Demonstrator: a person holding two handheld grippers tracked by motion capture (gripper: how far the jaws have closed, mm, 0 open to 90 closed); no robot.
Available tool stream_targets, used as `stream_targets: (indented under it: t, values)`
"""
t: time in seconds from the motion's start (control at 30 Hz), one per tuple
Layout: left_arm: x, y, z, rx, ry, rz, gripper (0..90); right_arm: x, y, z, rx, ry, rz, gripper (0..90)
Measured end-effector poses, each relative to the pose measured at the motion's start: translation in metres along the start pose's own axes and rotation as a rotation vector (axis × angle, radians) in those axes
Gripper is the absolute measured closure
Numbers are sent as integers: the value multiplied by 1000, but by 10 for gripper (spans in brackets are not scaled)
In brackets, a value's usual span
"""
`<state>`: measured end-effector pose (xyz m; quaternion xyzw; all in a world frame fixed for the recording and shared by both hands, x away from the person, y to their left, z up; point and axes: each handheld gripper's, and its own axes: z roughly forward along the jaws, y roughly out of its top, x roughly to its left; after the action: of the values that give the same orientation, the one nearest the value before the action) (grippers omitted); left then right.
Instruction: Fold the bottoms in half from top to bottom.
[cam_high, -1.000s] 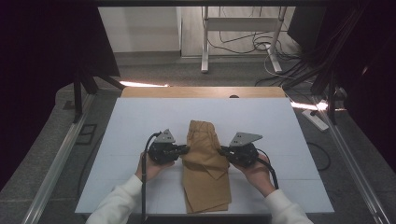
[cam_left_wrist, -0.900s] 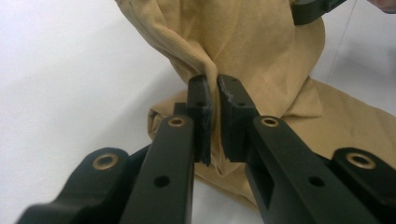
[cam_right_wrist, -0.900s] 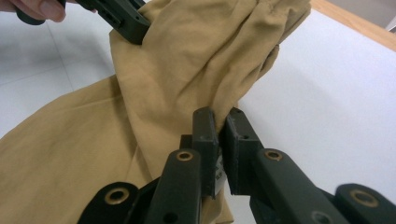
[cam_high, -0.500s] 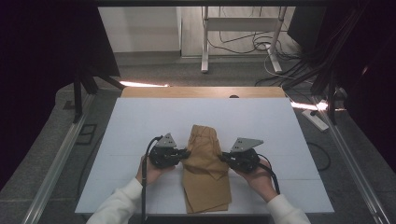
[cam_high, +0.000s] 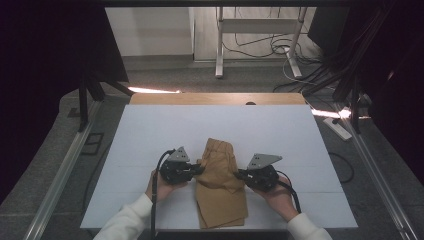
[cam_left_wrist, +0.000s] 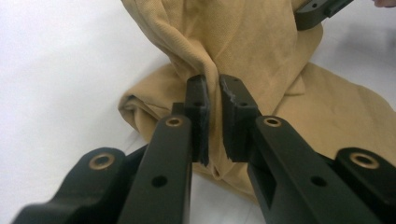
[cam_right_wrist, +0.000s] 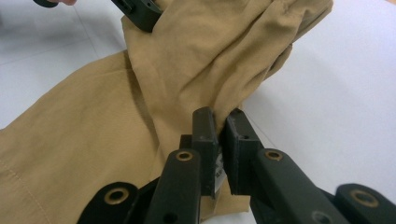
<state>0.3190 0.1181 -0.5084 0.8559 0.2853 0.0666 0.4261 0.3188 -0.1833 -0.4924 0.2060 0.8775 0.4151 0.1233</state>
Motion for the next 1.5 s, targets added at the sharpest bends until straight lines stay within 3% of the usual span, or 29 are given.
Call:
stream_targets:
  t: [0.83,1.5]
  values:
    - [-9,-10,-5,21,-26,5,792,19,-12,-8,33,19,-27,823]
    - [-18,-22,-6,71,-62,20,779,33,-24,-14,54,47,-43,806]
